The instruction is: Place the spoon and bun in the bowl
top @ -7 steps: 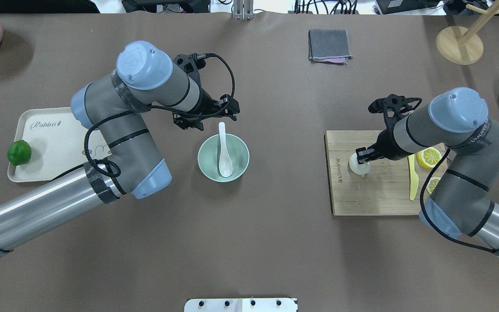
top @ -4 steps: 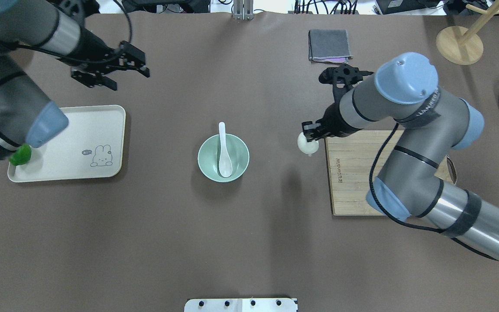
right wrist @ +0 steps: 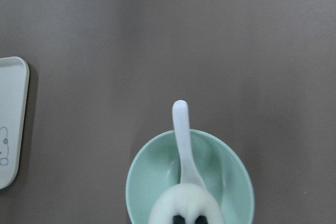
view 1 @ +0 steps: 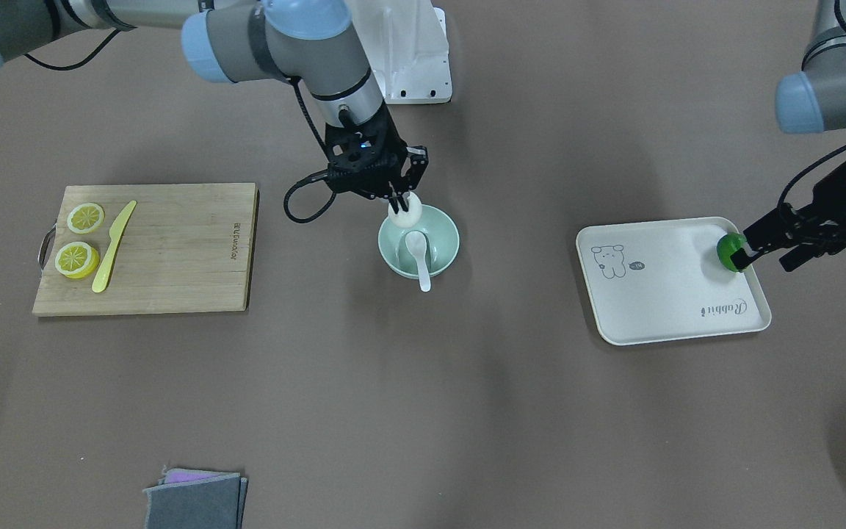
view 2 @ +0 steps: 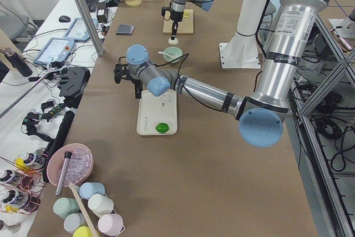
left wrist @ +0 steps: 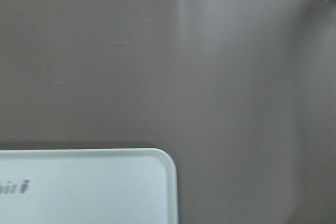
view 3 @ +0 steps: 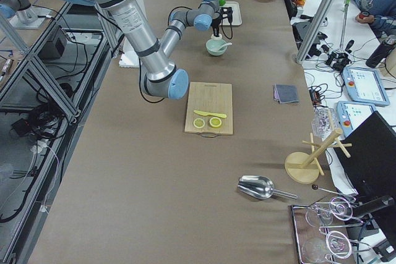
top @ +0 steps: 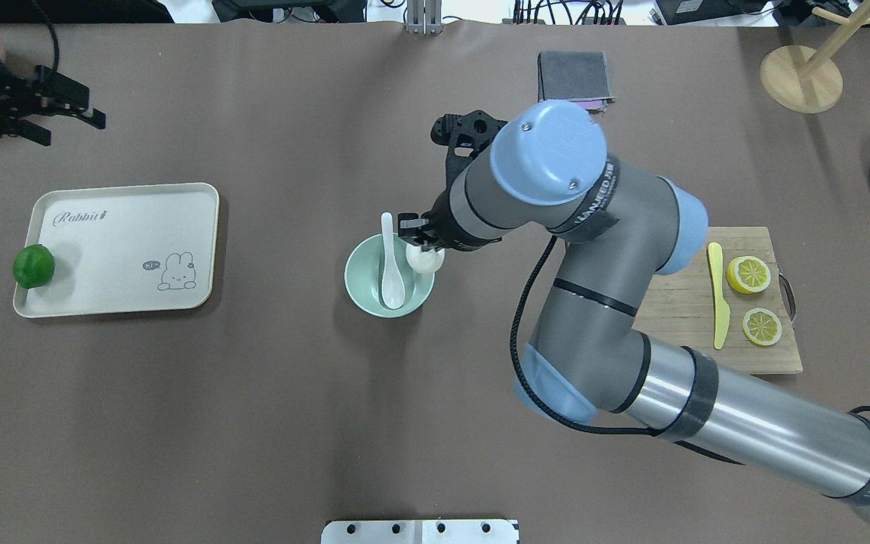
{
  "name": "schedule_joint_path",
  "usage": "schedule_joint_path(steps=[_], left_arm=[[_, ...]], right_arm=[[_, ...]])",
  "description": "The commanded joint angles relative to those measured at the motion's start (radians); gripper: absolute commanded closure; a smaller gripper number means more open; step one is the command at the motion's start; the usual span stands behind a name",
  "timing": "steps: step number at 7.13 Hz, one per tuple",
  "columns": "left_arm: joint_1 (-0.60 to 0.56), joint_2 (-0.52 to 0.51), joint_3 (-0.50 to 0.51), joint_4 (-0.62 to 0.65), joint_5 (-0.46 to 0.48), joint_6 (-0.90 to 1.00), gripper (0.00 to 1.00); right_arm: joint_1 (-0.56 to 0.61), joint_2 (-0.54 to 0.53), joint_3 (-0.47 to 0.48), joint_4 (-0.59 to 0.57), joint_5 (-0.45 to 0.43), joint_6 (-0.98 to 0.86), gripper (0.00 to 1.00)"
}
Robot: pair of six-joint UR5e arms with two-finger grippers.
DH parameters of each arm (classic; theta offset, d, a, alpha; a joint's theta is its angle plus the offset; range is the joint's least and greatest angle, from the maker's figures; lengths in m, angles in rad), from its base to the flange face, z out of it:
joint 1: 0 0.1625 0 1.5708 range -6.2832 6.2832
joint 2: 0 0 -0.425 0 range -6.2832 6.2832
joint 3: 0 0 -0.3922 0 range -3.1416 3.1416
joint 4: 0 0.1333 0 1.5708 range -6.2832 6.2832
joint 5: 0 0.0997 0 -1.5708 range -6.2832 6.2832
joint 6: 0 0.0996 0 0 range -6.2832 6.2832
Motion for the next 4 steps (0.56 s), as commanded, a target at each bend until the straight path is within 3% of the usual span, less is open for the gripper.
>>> schedule_joint_path(steps=[1, 2, 3, 4], left_arm=[[-0.017, 0.024, -0.004, 0.001, 0.012, 0.023, 0.02], [-0.031, 0.052, -0.031, -0.001, 0.012, 0.023, 0.02], [-0.031, 0.060, -0.035, -0.001, 0.032, 0.021, 0.02], [-0.027, 0.060, -0.018, -0.001, 0.039, 0.026, 0.02]], right_arm=[[-0.017, 0.043, -0.090, 0.007, -0.053, 0.012, 0.80], [-0.017, 0.045, -0.089, 0.007, -0.061, 0.014, 0.51], [-0.018, 0.037, -0.092, 0.007, -0.063, 0.011, 0.01], [-0.018, 0.001, -0.057, 0.006, -0.060, 0.006, 0.01]])
